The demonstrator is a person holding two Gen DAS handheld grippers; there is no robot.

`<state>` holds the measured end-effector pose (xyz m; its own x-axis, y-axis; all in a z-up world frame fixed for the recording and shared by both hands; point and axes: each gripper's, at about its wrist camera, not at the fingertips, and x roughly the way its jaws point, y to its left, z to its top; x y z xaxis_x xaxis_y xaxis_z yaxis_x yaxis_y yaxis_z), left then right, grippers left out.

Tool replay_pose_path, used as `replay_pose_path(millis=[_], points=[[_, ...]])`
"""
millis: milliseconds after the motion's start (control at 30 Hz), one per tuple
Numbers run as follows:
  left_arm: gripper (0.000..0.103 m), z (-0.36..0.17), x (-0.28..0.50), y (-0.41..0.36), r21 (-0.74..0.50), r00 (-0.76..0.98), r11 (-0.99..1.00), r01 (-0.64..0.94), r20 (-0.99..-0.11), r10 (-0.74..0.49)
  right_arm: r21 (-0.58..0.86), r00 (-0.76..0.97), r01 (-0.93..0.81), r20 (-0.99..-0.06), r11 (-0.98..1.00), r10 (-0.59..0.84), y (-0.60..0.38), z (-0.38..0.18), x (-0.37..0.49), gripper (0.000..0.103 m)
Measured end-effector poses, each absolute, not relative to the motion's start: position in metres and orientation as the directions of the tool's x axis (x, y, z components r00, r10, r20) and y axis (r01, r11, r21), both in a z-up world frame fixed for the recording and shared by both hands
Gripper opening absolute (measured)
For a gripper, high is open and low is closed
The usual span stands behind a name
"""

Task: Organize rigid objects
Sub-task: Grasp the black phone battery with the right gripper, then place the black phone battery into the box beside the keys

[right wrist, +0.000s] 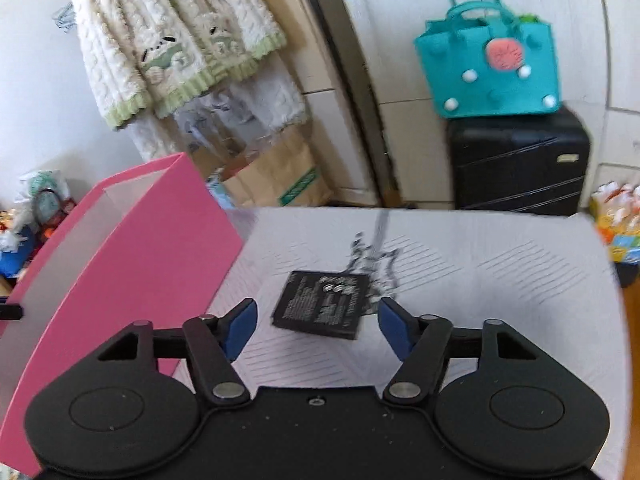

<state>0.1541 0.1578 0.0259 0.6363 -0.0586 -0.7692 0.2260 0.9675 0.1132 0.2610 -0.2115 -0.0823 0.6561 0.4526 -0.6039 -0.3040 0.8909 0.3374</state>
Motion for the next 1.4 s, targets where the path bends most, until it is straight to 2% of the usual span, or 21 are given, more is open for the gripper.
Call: replay_pose_path(millis=[100,200,300,467,600,667,1033,1200,1400], points=[[0.008,0.026,0.154,0.156,0.121,0.637,0.966,0.228,-0.769,-0.054,0.284,0.671,-0.331,-0.600,0.900,0.436,-0.203,-0.089,0.265,0.068],[0.008,0.026,0.155,0.157,0.116,0.635,0.966,0.230,-0.770,-0.059,0.304,0.644,-0.316,-0.627,0.898,0.439,-0.196,-0.094,0.273,0.072],[0.008,0.025,0.155,0.157,0.115,0.636,0.966,0.231,-0.770,-0.061,0.211,0.658,-0.319,-0.652,0.924,0.377,-0.178,-0.096,0.273,0.073],[0.008,0.024,0.154,0.157,0.123,0.638,0.963,0.238,-0.768,-0.060,0.094,0.699,-0.304,-0.654,0.948,0.289,-0.154,-0.100,0.274,0.083],[0.008,0.024,0.155,0.157,0.119,0.637,0.963,0.241,-0.768,-0.065,0.018,0.731,-0.277,-0.644,0.961,0.223,-0.146,-0.102,0.273,0.081],[0.008,0.024,0.155,0.158,0.114,0.636,0.964,0.241,-0.769,-0.068,0.016,0.746,-0.247,-0.635,0.969,0.201,-0.148,-0.101,0.273,0.071],[0.008,0.023,0.155,0.156,0.109,0.637,0.964,0.243,-0.767,-0.074,0.092,0.765,-0.261,-0.587,0.961,0.264,-0.153,-0.092,0.251,0.070],[0.008,0.023,0.155,0.156,0.098,0.637,0.966,0.238,-0.767,-0.079,0.092,0.802,-0.295,-0.517,0.951,0.299,-0.150,-0.064,0.224,0.070],[0.008,0.024,0.156,0.156,0.097,0.639,0.968,0.230,-0.765,-0.075,0.088,0.798,-0.426,-0.432,0.900,0.420,-0.125,-0.013,0.196,0.070]])
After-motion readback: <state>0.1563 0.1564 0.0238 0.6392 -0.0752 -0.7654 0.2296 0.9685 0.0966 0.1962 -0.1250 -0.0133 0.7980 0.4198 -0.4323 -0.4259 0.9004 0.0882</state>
